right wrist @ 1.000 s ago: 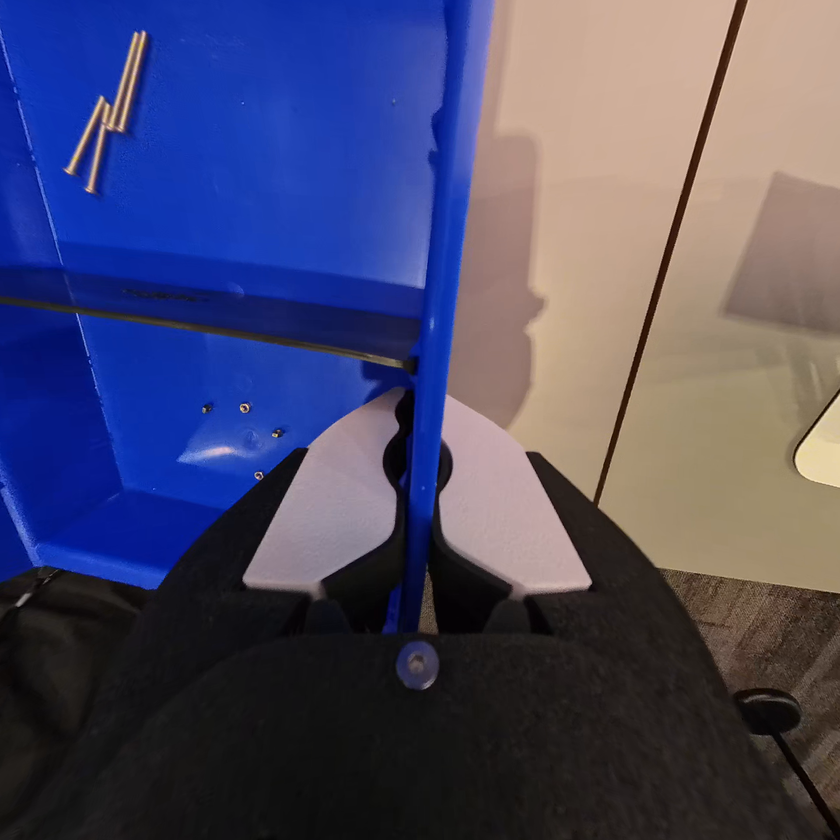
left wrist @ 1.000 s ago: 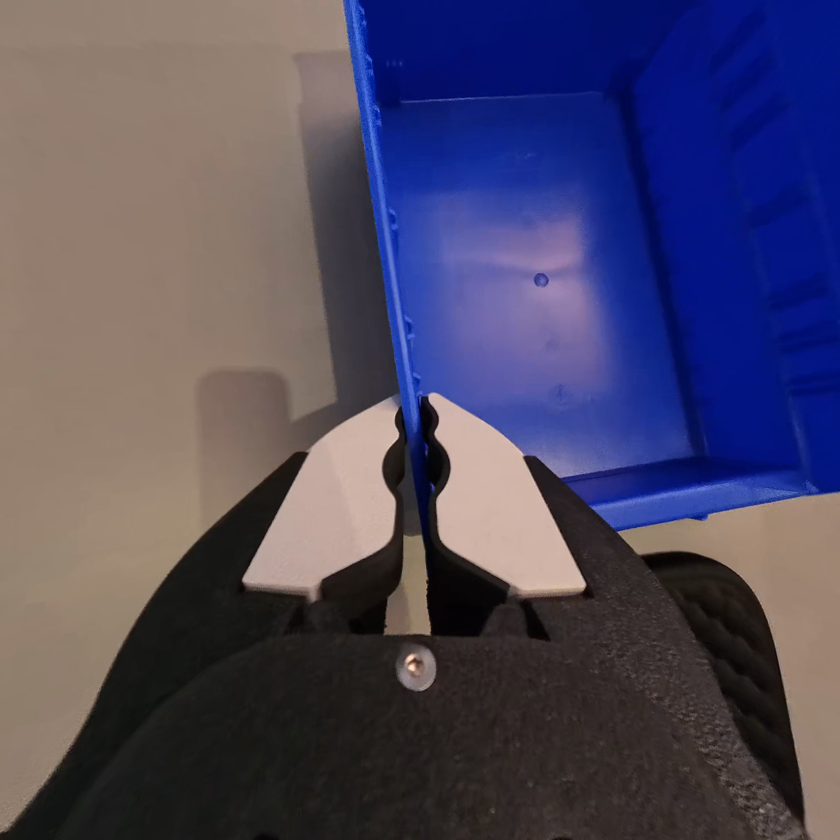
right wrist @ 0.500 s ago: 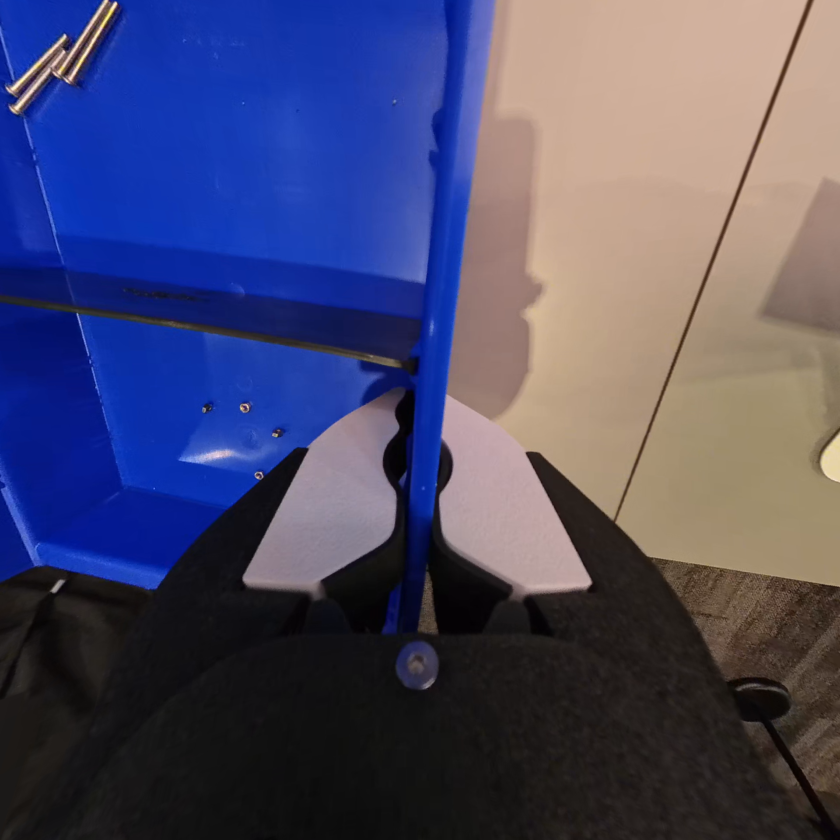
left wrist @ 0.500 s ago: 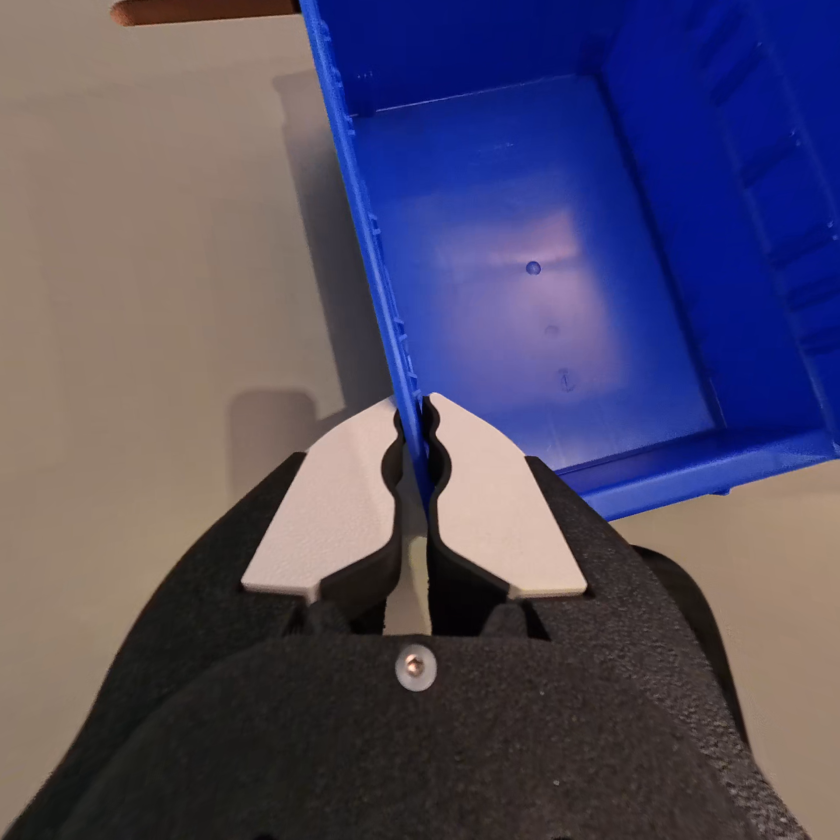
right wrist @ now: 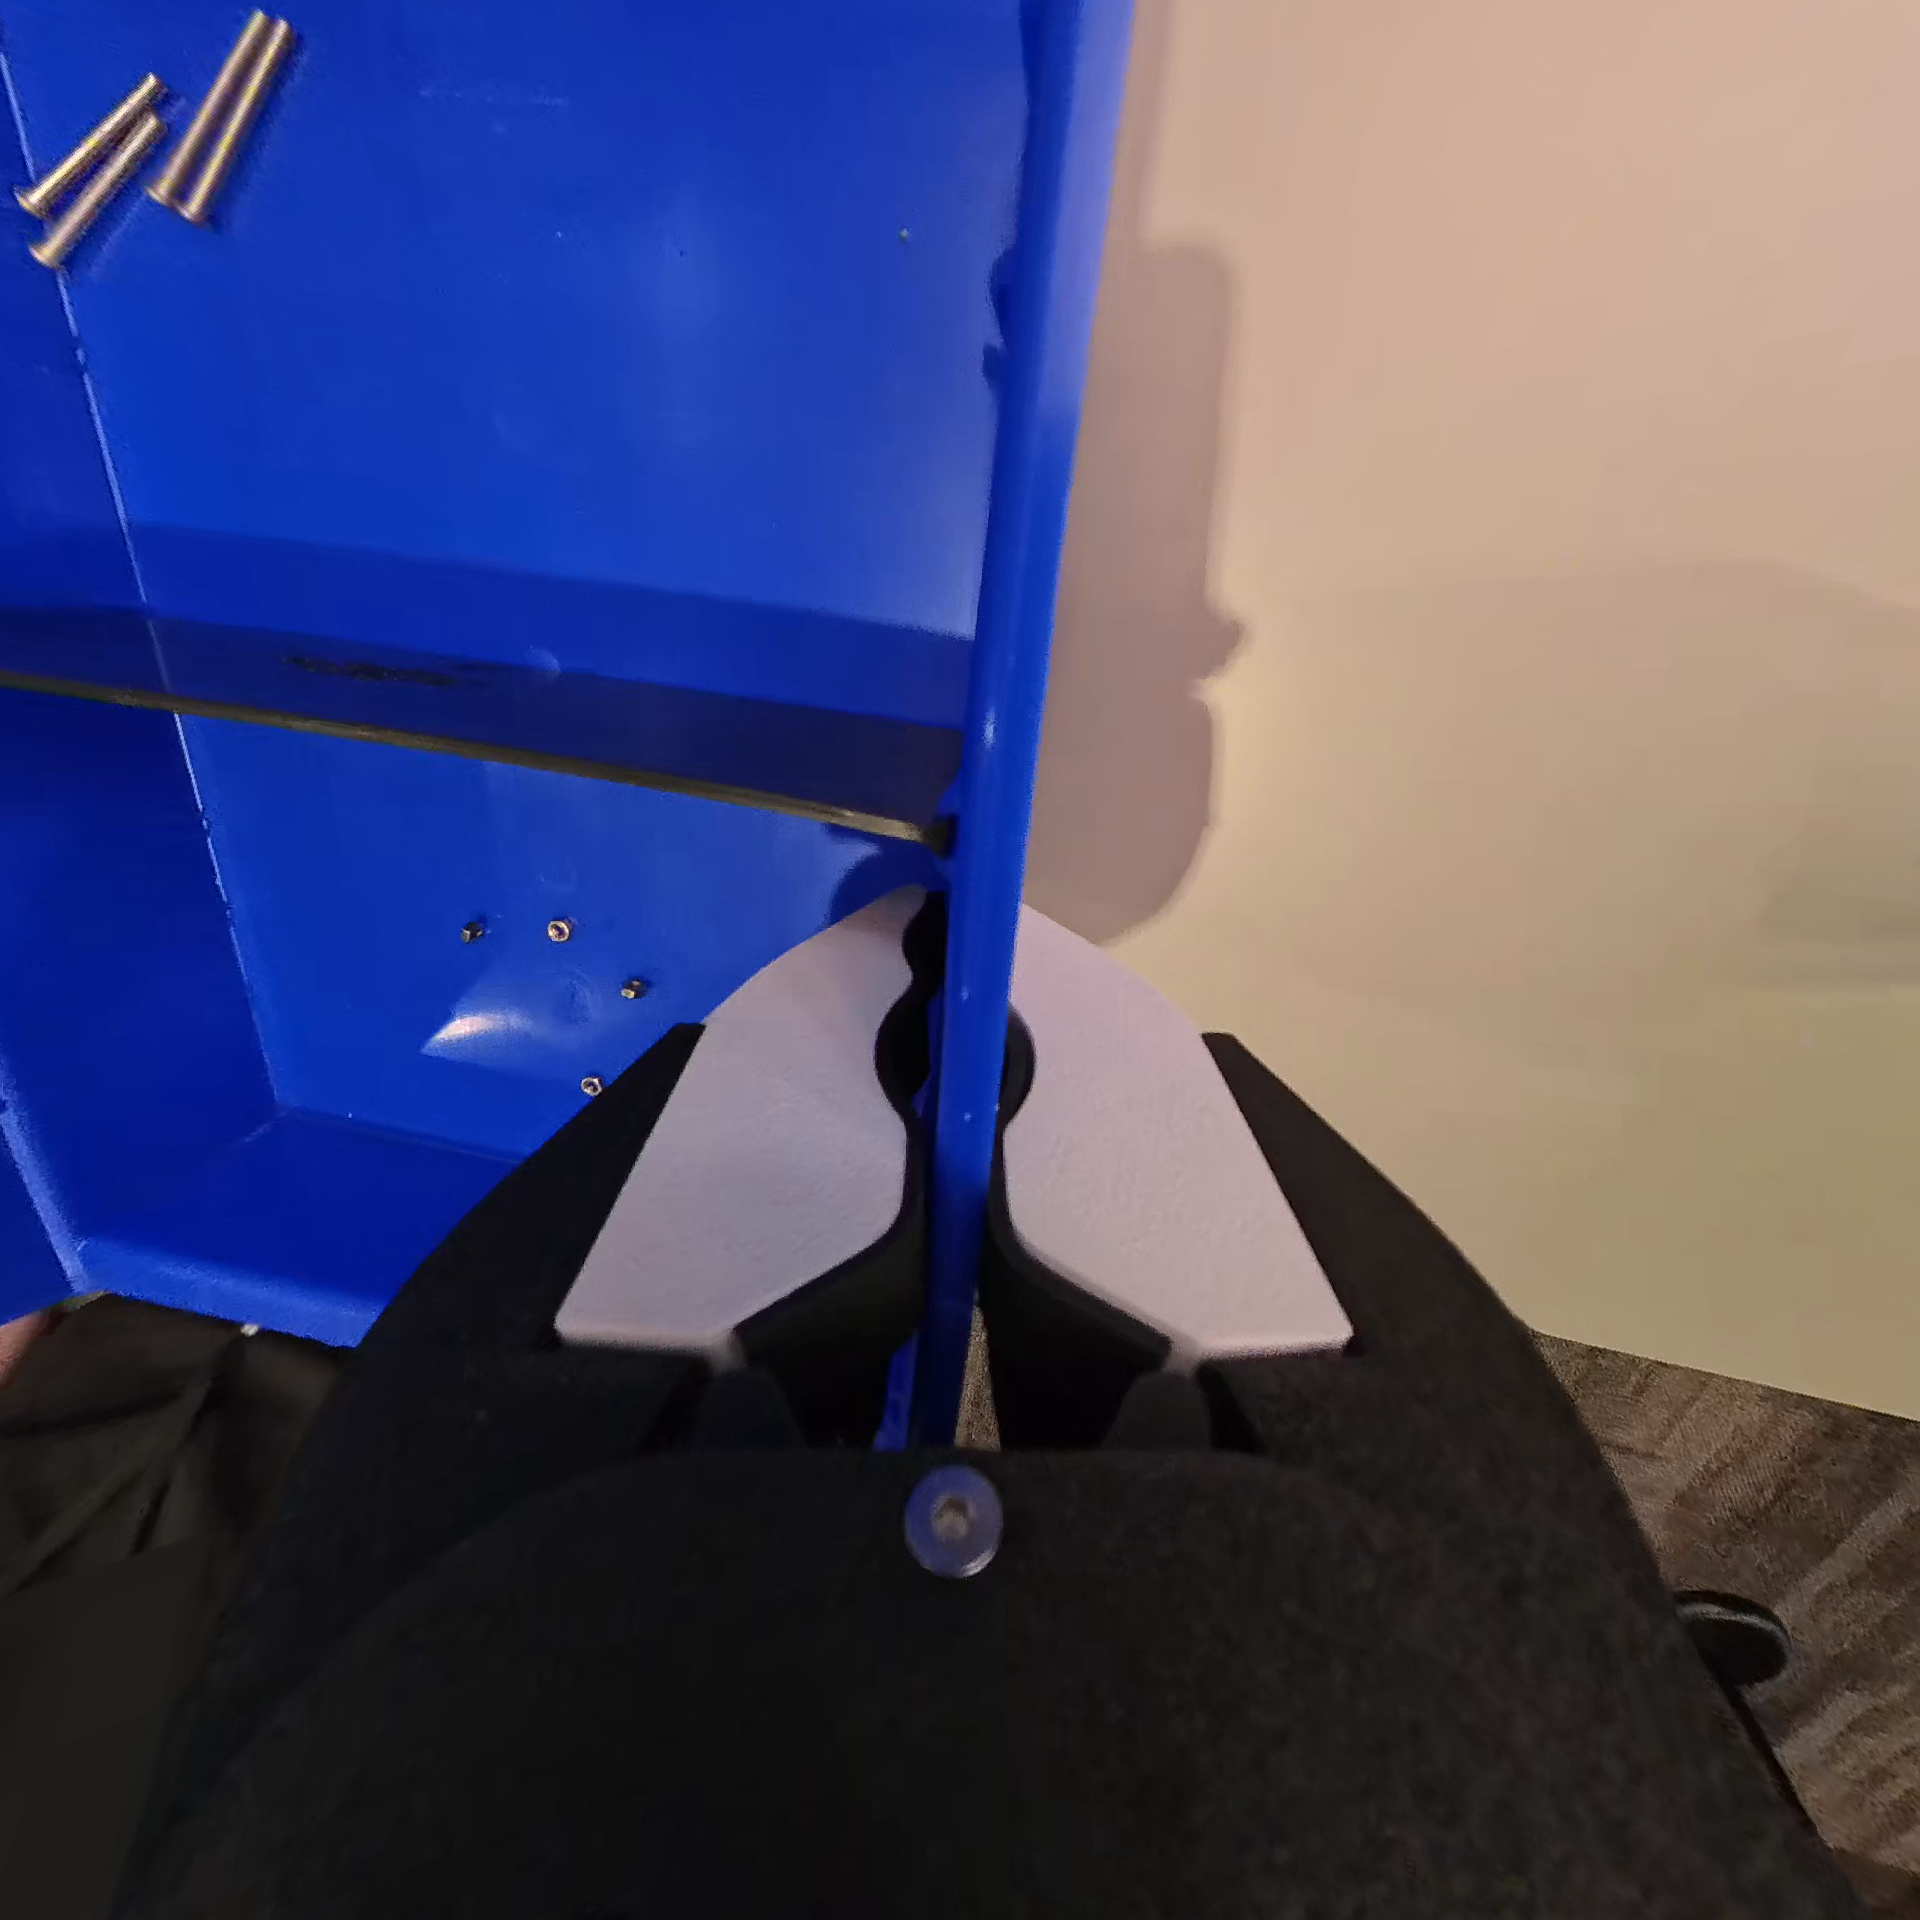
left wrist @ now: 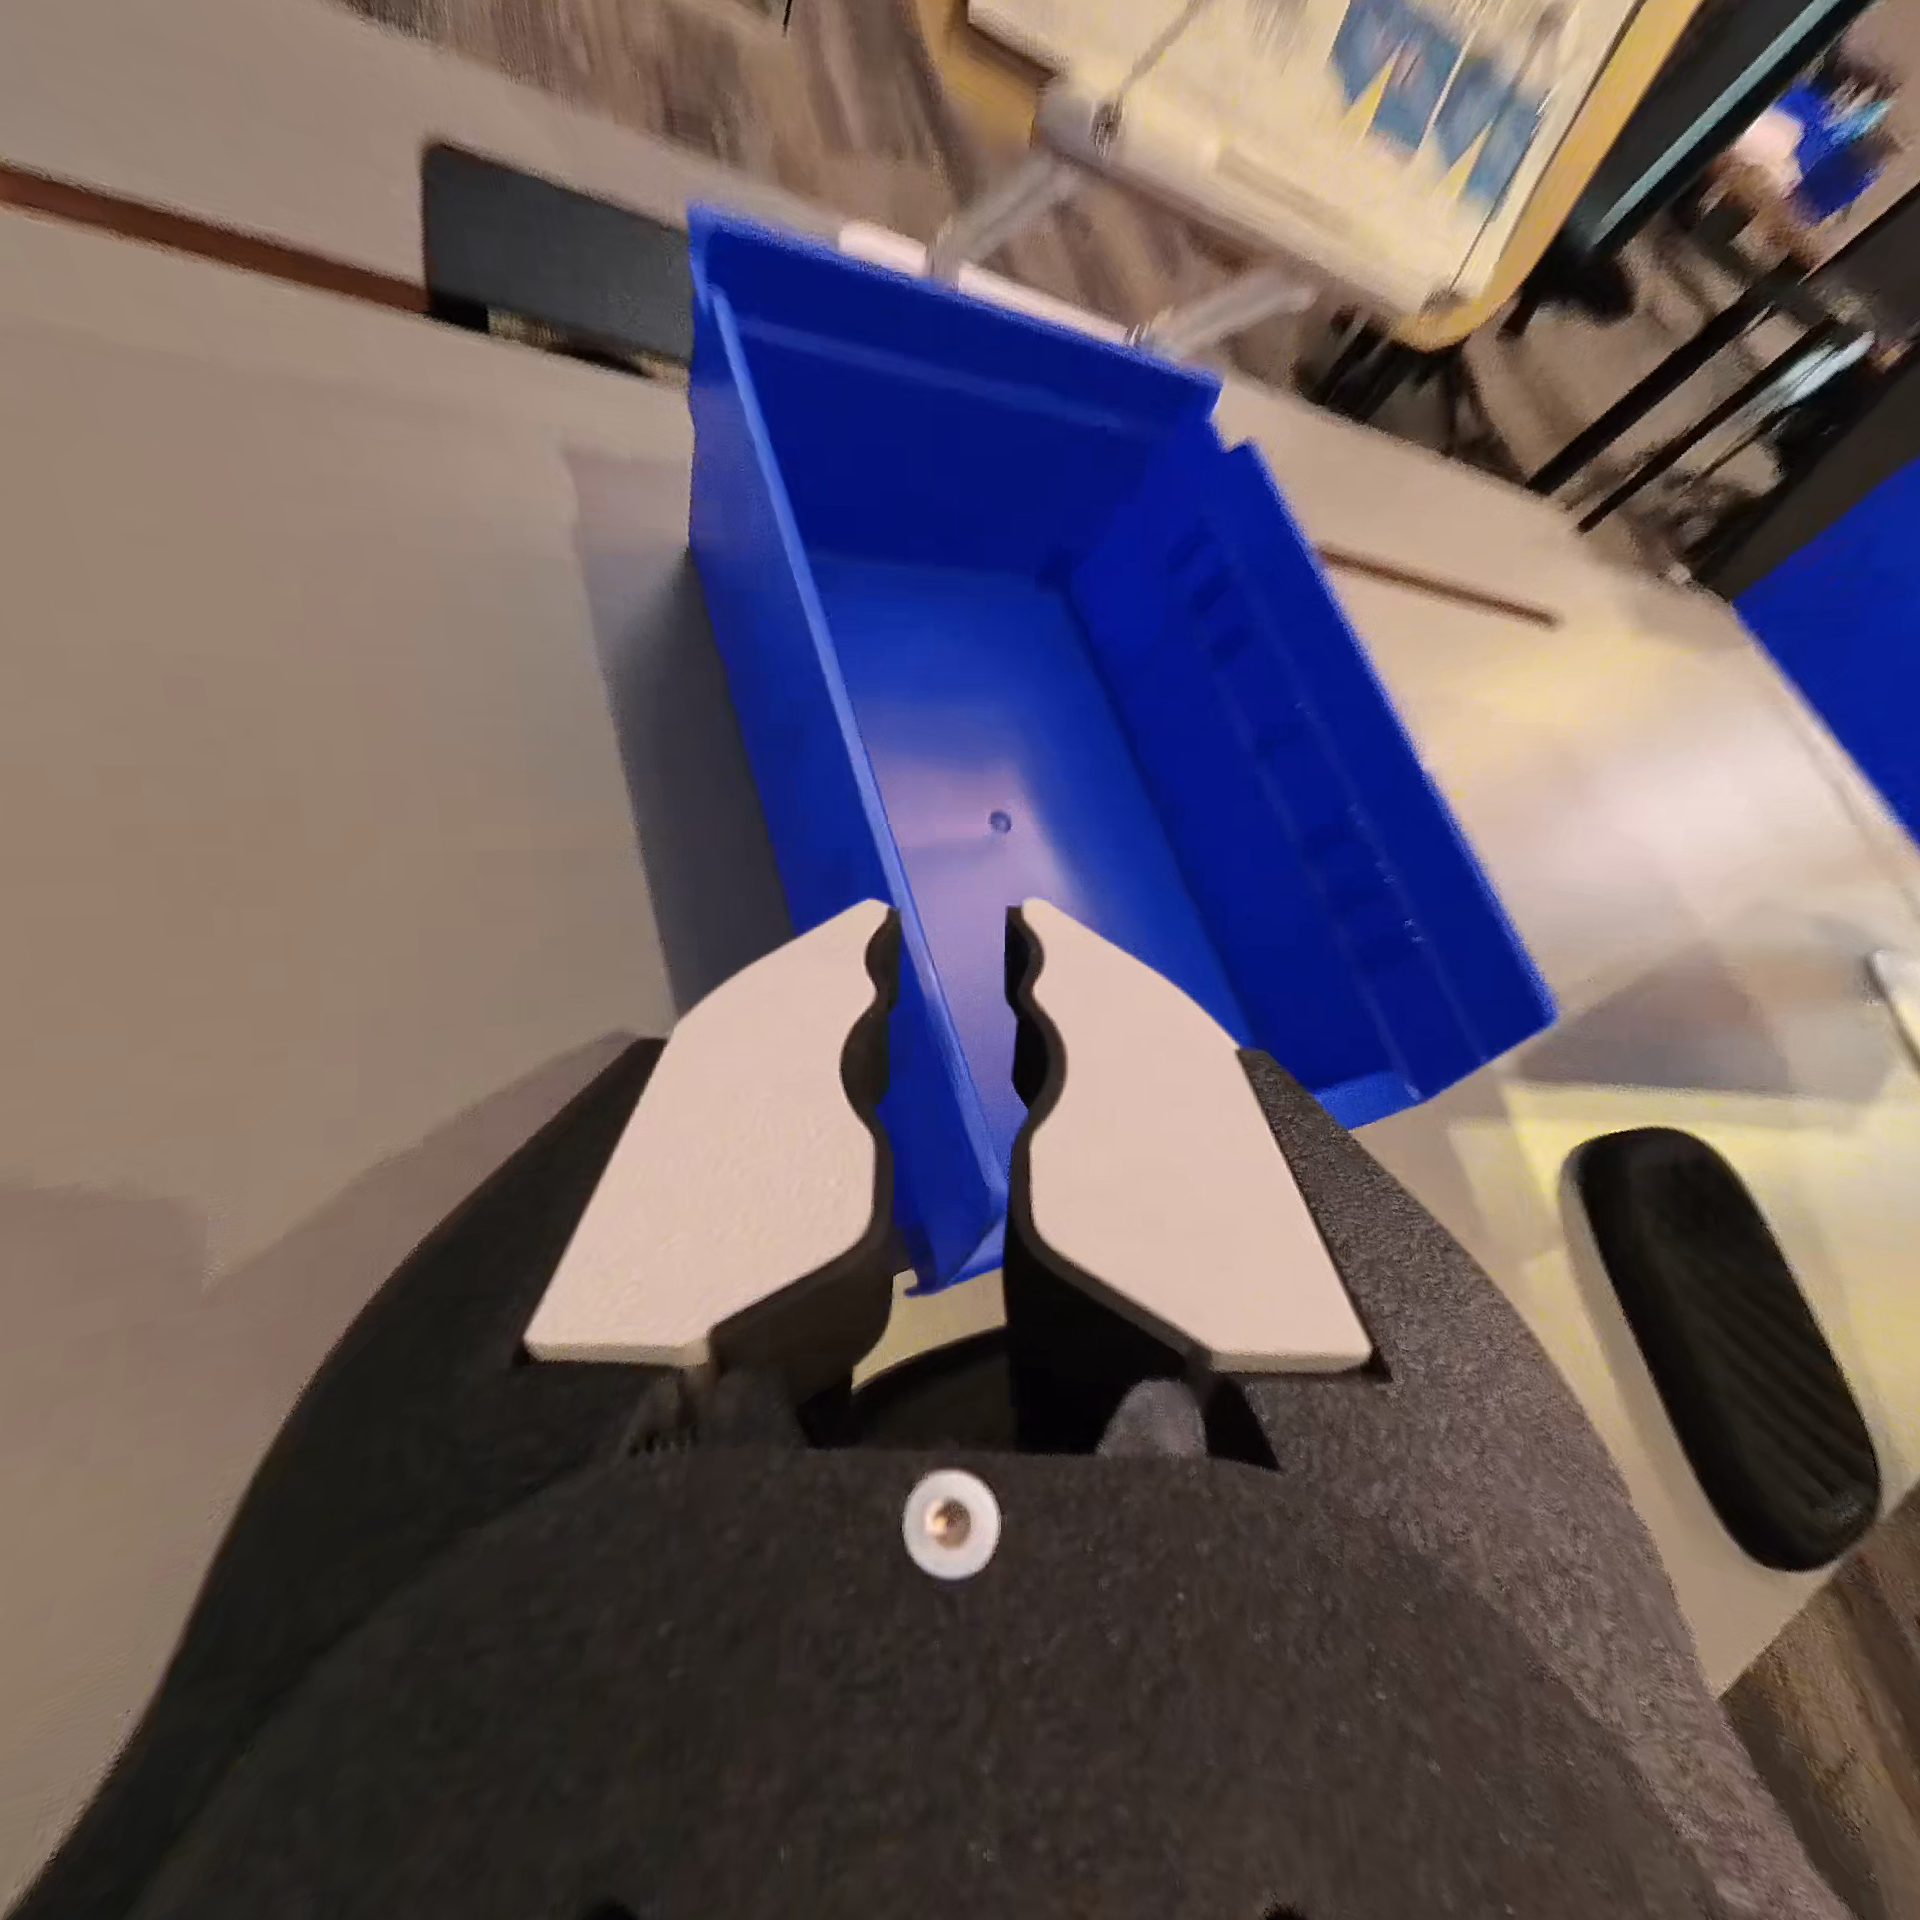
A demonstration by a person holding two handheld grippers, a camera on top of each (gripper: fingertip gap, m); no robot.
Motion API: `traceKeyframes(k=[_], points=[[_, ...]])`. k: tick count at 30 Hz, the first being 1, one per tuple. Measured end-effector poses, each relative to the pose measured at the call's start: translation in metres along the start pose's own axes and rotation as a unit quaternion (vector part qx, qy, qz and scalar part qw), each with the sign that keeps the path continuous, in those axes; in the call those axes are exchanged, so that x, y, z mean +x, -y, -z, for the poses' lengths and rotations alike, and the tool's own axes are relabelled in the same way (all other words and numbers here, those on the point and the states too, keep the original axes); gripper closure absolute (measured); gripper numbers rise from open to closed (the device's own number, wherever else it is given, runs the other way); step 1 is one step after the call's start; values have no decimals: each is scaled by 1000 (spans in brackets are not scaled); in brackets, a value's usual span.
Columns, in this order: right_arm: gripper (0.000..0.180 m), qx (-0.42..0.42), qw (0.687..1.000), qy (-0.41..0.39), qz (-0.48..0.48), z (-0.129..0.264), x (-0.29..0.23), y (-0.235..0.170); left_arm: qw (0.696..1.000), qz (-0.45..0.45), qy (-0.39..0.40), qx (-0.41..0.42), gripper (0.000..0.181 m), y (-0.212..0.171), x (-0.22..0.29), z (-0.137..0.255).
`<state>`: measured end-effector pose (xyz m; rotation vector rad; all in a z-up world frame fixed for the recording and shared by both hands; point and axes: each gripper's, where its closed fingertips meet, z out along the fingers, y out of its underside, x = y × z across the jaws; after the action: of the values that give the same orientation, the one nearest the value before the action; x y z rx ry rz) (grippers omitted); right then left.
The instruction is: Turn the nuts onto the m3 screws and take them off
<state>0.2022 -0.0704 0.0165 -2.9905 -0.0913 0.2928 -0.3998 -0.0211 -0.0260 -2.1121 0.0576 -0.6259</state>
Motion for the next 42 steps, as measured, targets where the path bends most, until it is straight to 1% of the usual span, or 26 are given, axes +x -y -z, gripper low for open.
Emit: traceKeyframes(k=[2, 7, 19, 27, 33, 39, 42], points=[[175, 0, 1000, 1, 10, -1, -20, 9, 1000, -2, -3, 15, 163, 3, -5, 20], [175, -5, 999, 12, 35, -8, -82, 30, 1000, -14, 5, 16, 164, -5, -24, 63], [175, 1, 990, 37, 138, -37, -254, 86, 998, -6, 45, 47, 167, -27, -78, 143], [175, 4, 981, 57, 184, -55, -370, 112, 996, 19, 60, 65, 168, -42, -104, 178], [175, 3, 976, 62, 207, -74, -460, 123, 990, 38, 87, 103, 170, -54, -123, 198], [175, 4, 970, 107, 219, -108, -558, 125, 985, 26, 130, 113, 170, -61, -137, 220], [175, 11, 968, 128, 218, -130, -598, 126, 982, 21, 141, 120, 170, -64, -143, 233]])
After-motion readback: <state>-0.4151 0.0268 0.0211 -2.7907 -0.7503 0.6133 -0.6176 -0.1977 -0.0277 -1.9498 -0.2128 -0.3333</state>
